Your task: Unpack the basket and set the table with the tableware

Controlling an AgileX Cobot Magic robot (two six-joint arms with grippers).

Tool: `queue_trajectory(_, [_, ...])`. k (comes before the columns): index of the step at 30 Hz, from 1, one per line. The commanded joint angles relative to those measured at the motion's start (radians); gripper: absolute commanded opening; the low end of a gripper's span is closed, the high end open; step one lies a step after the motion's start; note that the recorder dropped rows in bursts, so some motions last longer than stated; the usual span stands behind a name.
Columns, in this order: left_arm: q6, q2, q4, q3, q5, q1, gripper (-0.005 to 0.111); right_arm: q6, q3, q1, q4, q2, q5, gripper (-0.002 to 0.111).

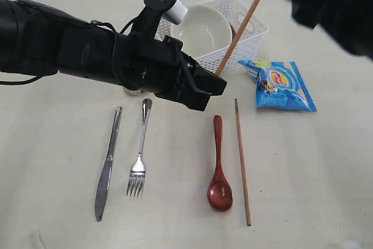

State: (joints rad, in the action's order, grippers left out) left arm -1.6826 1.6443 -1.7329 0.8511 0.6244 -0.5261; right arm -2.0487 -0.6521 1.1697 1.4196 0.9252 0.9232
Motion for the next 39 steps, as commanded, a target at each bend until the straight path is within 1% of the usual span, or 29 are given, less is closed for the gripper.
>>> queue_trajectory(1, [-0.007,-0.003,-0.012,-0.004,0.01,-0.003,0.0,0.301,-0.14,-0.238,-0.139,-0.023,-0.161,0.06])
queue_trajectory(2, [-0.007,-0.003,-0.012,-0.004,0.01,-0.003,0.0,0.423,-0.196,-0.336,-0.263,-0.023,-0.201,0.06])
queue_trajectory(3, [-0.007,-0.003,-0.012,-0.004,0.01,-0.003,0.0,0.56,-0.232,-0.405,-0.361,-0.018,-0.239,0.06])
queue_trajectory(4, [-0.007,-0.003,-0.012,-0.004,0.008,-0.003,0.0,0.71,-0.276,-0.493,-0.498,-0.01,-0.275,0.06])
queue_trajectory(6, [-0.007,-0.003,-0.012,-0.004,0.006,-0.003,0.0,0.997,-0.353,-0.662,-0.792,0.012,-0.303,0.06])
queue_trajectory(8, [-0.007,-0.003,-0.012,-0.004,0.006,-0.003,0.0,1.327,-0.398,-0.812,-1.166,0.041,-0.298,0.06])
queue_trajectory(11, [-0.007,-0.003,-0.012,-0.004,0.006,-0.003,0.0,1.742,-0.382,-0.957,-1.727,0.083,-0.252,0.06])
queue_trajectory(13, [-0.007,-0.003,-0.012,-0.004,0.006,-0.003,0.0,1.944,-0.329,-0.991,-1.981,0.102,-0.245,0.06])
queue_trajectory(15, [-0.007,-0.003,-0.012,-0.004,0.006,-0.003,0.0,2.114,-0.243,-0.984,-2.187,0.108,-0.301,0.06])
queue_trajectory(17, [-0.007,-0.003,-0.012,-0.004,0.006,-0.003,0.0,2.208,-0.157,-0.947,-2.303,0.108,-0.38,0.06])
queue_trajectory(18, [-0.007,-0.003,-0.012,-0.004,0.006,-0.003,0.0,2.242,-0.122,-0.922,-2.331,0.108,-0.425,0.06])
queue_trajectory(24, [-0.007,-0.003,-0.012,-0.004,0.006,-0.003,0.0,2.257,0.003,-0.765,-2.339,0.11,-0.704,0.06])
queue_trajectory(30, [-0.007,-0.003,-0.012,-0.004,0.006,-0.003,0.0,2.257,0.014,-0.624,-2.337,0.184,-0.836,0.06])
queue_trajectory(33, [-0.007,-0.003,-0.012,-0.004,0.006,-0.003,0.0,2.253,0.014,-0.575,-2.339,0.252,-0.899,0.06])
queue_trajectory(37, [-0.007,-0.003,-0.012,-0.004,0.006,-0.003,0.0,2.251,0.014,-0.541,-2.37,0.328,-0.971,0.06])
queue_trajectory(39, [-0.007,-0.003,-0.012,-0.004,0.006,-0.003,0.0,2.247,0.014,-0.537,-2.375,0.353,-0.978,0.054])
